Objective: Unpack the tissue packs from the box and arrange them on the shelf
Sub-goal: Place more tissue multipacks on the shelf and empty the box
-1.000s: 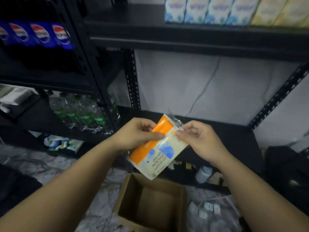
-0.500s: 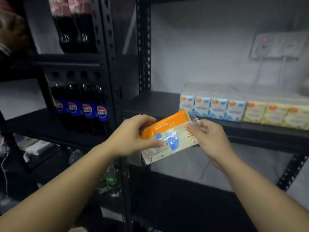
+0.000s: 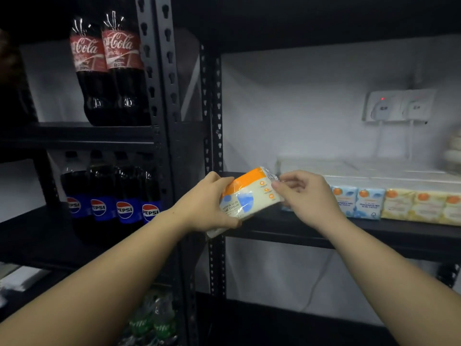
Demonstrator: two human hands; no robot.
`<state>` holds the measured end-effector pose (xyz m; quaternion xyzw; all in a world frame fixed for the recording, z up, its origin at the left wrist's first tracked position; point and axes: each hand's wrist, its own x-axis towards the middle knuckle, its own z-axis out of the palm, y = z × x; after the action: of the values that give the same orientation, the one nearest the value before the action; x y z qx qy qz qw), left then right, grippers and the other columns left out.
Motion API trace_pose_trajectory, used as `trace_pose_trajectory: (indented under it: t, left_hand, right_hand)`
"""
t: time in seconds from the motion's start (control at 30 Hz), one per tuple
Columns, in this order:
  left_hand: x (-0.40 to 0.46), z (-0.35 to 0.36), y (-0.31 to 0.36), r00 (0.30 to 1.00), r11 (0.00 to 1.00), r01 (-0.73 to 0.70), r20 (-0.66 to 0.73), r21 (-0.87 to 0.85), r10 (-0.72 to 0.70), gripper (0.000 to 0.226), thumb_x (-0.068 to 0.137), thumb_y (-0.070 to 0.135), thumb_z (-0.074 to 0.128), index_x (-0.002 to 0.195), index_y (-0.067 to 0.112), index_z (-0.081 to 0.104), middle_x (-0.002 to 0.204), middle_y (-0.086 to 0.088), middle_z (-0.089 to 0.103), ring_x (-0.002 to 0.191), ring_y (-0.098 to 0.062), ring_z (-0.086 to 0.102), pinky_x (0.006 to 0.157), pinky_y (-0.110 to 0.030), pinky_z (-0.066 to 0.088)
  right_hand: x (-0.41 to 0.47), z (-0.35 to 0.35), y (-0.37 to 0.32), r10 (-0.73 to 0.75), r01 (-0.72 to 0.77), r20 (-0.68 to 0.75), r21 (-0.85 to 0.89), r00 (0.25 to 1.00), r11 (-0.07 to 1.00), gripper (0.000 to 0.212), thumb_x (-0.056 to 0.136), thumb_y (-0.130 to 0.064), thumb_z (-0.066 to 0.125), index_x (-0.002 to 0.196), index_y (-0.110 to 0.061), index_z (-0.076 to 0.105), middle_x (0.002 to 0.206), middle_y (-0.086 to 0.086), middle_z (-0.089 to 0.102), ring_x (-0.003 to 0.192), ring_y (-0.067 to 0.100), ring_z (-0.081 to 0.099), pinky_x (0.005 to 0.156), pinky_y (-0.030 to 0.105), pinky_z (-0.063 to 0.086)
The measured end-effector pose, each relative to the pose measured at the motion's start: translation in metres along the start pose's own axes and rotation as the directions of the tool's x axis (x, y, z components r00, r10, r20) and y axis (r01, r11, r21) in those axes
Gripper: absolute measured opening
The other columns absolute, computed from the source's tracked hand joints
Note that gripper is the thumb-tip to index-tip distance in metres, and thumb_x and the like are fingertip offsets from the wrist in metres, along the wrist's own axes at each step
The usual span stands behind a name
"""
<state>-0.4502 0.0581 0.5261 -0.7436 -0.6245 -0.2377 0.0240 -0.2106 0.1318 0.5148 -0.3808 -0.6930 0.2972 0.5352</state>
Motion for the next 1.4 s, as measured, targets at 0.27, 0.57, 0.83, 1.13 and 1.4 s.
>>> trace_pose_trajectory:
  t: [0.27,0.57,0.83,1.13,1.4]
  left_hand:
    - [0.028,0.021,-0.021,0.994,0.997,0.078,0.075,0.014,-0.079,0.077,0.065,0.069,0.076,0.127,0.032,0.051,0.119,0.009,0.057,0.102,-0.01,0.057,0.082,-0.032,0.055]
    - [0.059,0.014,-0.036,0.971,0.991,-0.032,0.24,0.133,-0.001,0.06,0.087,0.062,0.063,0.143,0.043,0.057,0.131,0.007,0.045,0.127,-0.016,0.038,0.111,-0.041,0.041]
    - [0.058,0.036,-0.044,0.998,0.998,-0.041,0.049,0.039,0.039,0.049,0.095,0.059,0.06,0.142,0.046,0.055,0.133,0.011,0.057,0.123,-0.014,0.056,0.103,-0.04,0.05]
    - [0.079,0.054,-0.016,0.99,0.985,0.038,0.127,0.168,-0.059,0.065,0.101,0.069,0.033,0.161,0.046,0.023,0.173,-0.004,0.016,0.16,-0.028,0.009,0.128,-0.056,0.008]
    - [0.124,0.068,-0.028,0.957,0.97,0.095,0.249,0.222,-0.15,0.07,0.101,0.073,0.021,0.163,0.041,0.018,0.173,-0.005,0.015,0.159,-0.032,0.011,0.126,-0.058,0.008]
  right_hand:
    - [0.012,-0.012,0.0,-0.156,0.146,0.0,-0.358,0.988,0.922,0.017,0.089,-0.031,0.078,0.103,-0.022,0.078,0.095,-0.013,0.075,0.087,-0.004,0.066,0.07,0.001,0.044]
    - [0.039,-0.031,0.002,-0.114,0.175,0.134,-0.694,0.984,0.699,0.034,0.094,-0.05,0.065,0.114,-0.023,0.075,0.12,-0.006,0.07,0.118,0.019,0.058,0.1,0.036,0.045]
    - [0.045,-0.042,0.001,0.004,0.115,0.145,-0.795,0.989,0.595,0.06,0.09,-0.073,0.053,0.122,-0.026,0.073,0.13,-0.006,0.069,0.122,0.021,0.06,0.098,0.039,0.049]
    - [0.054,-0.046,0.007,0.129,0.074,0.182,-0.811,0.975,0.58,0.088,0.079,-0.092,0.034,0.14,-0.034,0.06,0.147,-0.008,0.059,0.134,0.022,0.054,0.107,0.046,0.047]
    - [0.055,-0.04,0.006,0.208,0.148,0.262,-0.885,0.943,0.441,0.087,0.088,-0.084,0.011,0.161,-0.039,0.023,0.171,-0.002,0.017,0.157,0.021,0.019,0.125,0.048,0.018]
